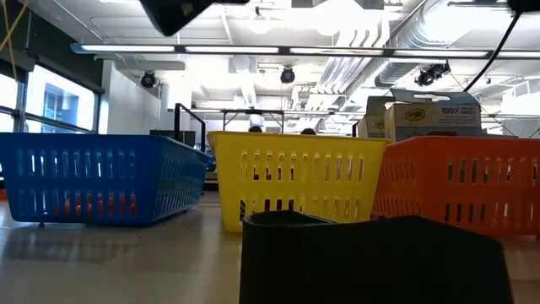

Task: Pick & Place Office Desk Supplies
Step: Put the orange spring keychain into the blue basket

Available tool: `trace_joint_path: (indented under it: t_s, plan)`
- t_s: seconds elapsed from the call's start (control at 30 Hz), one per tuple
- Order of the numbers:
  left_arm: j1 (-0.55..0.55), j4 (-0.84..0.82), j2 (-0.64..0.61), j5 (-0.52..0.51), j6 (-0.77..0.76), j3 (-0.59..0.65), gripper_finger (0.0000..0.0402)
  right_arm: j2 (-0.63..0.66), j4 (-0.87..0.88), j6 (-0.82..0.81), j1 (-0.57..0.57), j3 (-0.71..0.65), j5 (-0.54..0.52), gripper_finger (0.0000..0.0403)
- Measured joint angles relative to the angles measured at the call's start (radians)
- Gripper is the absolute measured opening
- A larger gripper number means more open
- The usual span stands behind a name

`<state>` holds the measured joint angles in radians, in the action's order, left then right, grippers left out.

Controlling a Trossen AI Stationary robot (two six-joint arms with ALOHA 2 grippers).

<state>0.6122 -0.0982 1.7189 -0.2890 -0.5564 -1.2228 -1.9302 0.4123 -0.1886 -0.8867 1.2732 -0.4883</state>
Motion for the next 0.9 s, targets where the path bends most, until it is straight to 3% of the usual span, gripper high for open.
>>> trace_joint_path:
  t_s: [0.13, 0.3, 0.5, 0.63, 0.9]
  plan:
    - [-0.015, 0.024, 0.028, -0.018, 0.039, 0.000, 0.0252, 0.011, -0.074, 0.060, -0.010, 0.000, 0.015, 0.0003]
    - [-0.024, 0.157, 0.089, -0.031, 0.183, 0.000, 0.0252, 0.054, -0.112, 0.006, 0.020, 0.001, 0.196, 0.0003]
    - [-0.018, 0.333, 0.143, -0.027, 0.362, 0.000, 0.0252, 0.068, -0.404, 0.134, 0.032, 0.003, 0.366, 0.0003]
    - [-0.003, 0.482, 0.181, -0.015, 0.434, -0.001, 0.0252, 0.068, -0.551, 0.132, 0.045, 0.003, 0.357, 0.0003]
    - [0.026, 0.783, 0.264, 0.072, 0.482, -0.001, 0.0252, 0.067, -0.666, 0.167, 0.052, 0.003, 0.348, 0.0003]
